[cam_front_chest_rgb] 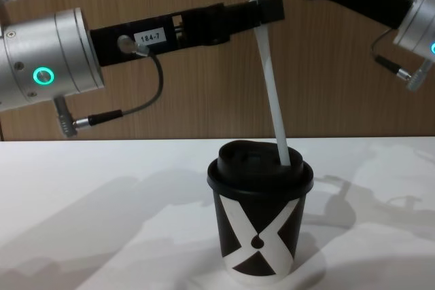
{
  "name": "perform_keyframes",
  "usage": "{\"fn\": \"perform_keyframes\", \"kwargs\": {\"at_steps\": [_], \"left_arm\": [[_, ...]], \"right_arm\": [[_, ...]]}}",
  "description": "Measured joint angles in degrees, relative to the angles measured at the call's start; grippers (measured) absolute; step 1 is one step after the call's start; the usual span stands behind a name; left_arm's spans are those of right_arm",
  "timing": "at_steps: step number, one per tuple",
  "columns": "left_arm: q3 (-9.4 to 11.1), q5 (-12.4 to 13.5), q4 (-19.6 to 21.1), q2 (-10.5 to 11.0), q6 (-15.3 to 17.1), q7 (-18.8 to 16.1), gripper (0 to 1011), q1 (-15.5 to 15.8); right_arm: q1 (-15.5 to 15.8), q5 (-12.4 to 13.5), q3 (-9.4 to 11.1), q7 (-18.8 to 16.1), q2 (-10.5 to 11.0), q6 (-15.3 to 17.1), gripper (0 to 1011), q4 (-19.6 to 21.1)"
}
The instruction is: Pick up the straw with one hand, pass it to the other hand, and insert it into the cup.
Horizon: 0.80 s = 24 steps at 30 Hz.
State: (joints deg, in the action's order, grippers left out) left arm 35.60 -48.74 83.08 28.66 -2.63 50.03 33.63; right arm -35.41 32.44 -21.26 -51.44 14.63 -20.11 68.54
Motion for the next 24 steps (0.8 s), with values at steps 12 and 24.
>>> {"fn": "perform_keyframes", "kwargs": {"at_steps": [12, 24], "left_arm": [[0.7, 0.1, 0.2, 0.3, 0.7, 0.3, 4, -0.2], [1.2, -0.1, 0.2, 0.5, 1.1, 0.3, 322, -0.8]], "right_arm": [[0.0, 0.0, 0.0, 0.0, 0.0, 0.0, 1001, 0.0], [0.0, 0.0, 0.0, 0.0, 0.0, 0.0, 1001, 0.0]]}}
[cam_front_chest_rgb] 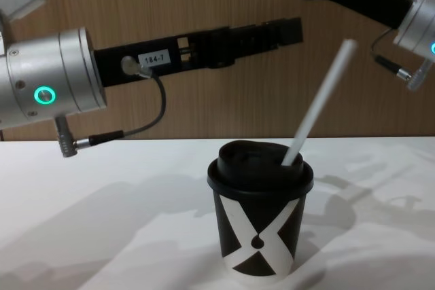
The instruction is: Pick up the straw with one hand, pass it to the other hand, and insert it into the cup.
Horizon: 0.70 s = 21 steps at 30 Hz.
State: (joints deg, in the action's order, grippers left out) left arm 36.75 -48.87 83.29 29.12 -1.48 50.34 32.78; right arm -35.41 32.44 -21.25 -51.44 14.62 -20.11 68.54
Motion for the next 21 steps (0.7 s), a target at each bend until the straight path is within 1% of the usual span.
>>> {"fn": "perform_keyframes", "kwargs": {"at_steps": [1, 3, 5, 6, 7, 8, 10, 11, 12, 13, 15, 16, 18, 19, 20, 21], "left_arm": [[-0.1, 0.0, 0.0, 0.0, 0.0, 0.0, 322, -0.1], [-0.2, -0.2, 0.0, 0.1, -0.1, -0.1, 401, -0.3], [-0.5, -0.3, 0.1, 0.1, -0.3, -0.2, 439, -0.5], [-0.8, -0.5, 0.2, 0.2, -0.6, -0.3, 496, -0.8], [-1.0, -0.6, 0.2, 0.3, -0.7, -0.3, 524, -0.9], [-1.4, -0.8, 0.3, 0.4, -1.0, -0.5, 583, -1.2], [-1.8, -1.1, 0.4, 0.5, -1.3, -0.7, 642, -1.5], [-2.2, -1.3, 0.6, 0.6, -1.6, -0.9, 642, -1.9], [-2.2, -1.3, 0.6, 0.6, -1.6, -0.9, 683, -1.9], [-2.8, -1.6, 0.7, 0.7, -2.0, -1.2, 726, -2.4], [-3.4, -2.0, 0.8, 0.8, -2.3, -1.5, 757, -2.9], [-3.9, -2.4, 1.0, 1.0, -2.7, -1.9, 823, -3.4], [-4.7, -2.7, 1.1, 1.1, -3.2, -2.3, 863, -4.0], [-5.3, -3.1, 1.3, 1.2, -3.6, -2.8, 914, -4.6], [-5.7, -3.3, 1.3, 1.3, -3.8, -3.0, 929, -4.9], [-6.4, -3.6, 1.4, 1.5, -4.3, -3.5, 975, -5.5]], "right_arm": [[0.0, 0.0, 0.0, 0.0, 0.0, 0.0, 1001, 0.0], [0.0, 0.0, 0.0, 0.0, 0.0, 0.0, 1001, 0.0], [0.0, 0.0, 0.0, 0.0, 0.0, 0.0, 1001, 0.0], [0.0, 0.0, 0.0, 0.0, 0.0, 0.0, 1001, 0.0], [0.0, 0.0, 0.0, 0.0, 0.0, 0.0, 1001, 0.0], [0.0, 0.0, 0.0, 0.0, 0.0, 0.0, 1001, 0.0], [-0.1, 0.0, -0.1, 0.1, 0.2, 0.0, 1001, 0.1], [-0.1, 0.0, -0.1, 0.1, 0.2, 0.0, 1001, 0.1], [-0.1, -0.1, -0.1, 0.2, 0.3, 0.1, 1001, 0.3], [-0.1, -0.2, -0.2, 0.3, 0.5, 0.2, 1001, 0.5], [-0.2, -0.4, -0.2, 0.5, 0.9, 0.7, 1001, 1.1], [-0.1, -0.6, -0.2, 0.9, 1.3, 1.2, 1001, 1.8], [0.0, -0.7, -0.2, 1.2, 1.8, 1.7, 1001, 2.6], [0.1, -0.7, -0.1, 1.3, 2.0, 2.0, 1001, 2.9], [0.4, -0.9, 0.0, 1.8, 2.5, 2.7, 1001, 3.8], [0.6, -0.9, 0.1, 2.0, 2.9, 3.0, 1001, 4.5]]}}
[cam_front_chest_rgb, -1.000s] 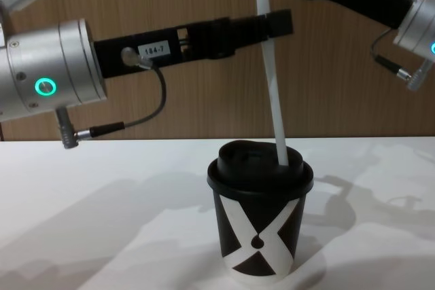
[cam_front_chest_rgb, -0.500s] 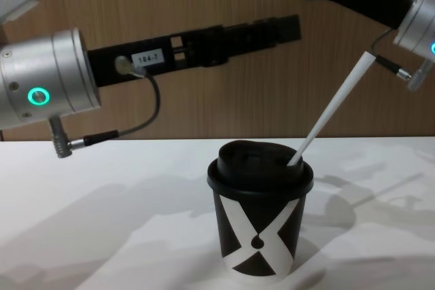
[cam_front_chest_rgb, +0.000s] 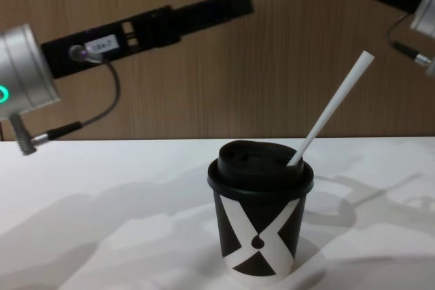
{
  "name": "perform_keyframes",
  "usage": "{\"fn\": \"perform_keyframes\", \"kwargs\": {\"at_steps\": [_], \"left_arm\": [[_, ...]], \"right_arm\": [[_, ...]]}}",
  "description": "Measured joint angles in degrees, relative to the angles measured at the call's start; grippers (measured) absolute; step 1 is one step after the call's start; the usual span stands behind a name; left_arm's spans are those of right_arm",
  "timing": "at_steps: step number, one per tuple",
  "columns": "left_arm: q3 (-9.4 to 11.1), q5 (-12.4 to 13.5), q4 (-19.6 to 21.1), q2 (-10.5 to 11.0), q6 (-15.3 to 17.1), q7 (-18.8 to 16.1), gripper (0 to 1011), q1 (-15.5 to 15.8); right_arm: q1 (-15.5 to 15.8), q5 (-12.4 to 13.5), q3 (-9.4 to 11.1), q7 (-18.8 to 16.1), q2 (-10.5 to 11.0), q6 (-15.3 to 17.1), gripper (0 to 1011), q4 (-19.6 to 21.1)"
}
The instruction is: Pick up the straw with one hand, pass it to the other hand, and insert it into the cup.
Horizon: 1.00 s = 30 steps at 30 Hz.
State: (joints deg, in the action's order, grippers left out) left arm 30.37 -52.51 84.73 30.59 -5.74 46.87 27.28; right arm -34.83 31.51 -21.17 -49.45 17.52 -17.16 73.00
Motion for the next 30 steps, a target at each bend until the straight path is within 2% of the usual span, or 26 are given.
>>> {"fn": "perform_keyframes", "kwargs": {"at_steps": [11, 17, 19, 24, 30], "left_arm": [[-3.8, -1.4, -0.1, 0.4, -3.7, -2.2, 1001, -3.8], [-4.6, -1.2, -0.5, 0.1, -5.3, -2.6, 1000, -5.0], [-4.8, -0.9, -0.6, -0.1, -6.1, -2.9, 1000, -5.5], [-5.3, 0.1, -0.8, -0.5, -7.7, -3.6, 1000, -6.4], [-5.7, 1.0, -1.0, -0.9, -9.2, -4.2, 1001, -7.2]], "right_arm": [[4.6, 0.0, 1.8, 3.9, 4.8, 5.3, 1001, 8.9], [8.9, 1.0, 3.2, 6.5, 7.9, 9.0, 1001, 15.2], [9.2, 1.1, 3.2, 6.7, 8.1, 9.2, 1001, 15.6], [12.4, 2.3, 4.1, 8.0, 10.1, 11.3, 1001, 19.9], [14.2, 3.0, 4.5, 8.7, 11.2, 12.4, 1001, 22.3]]}}
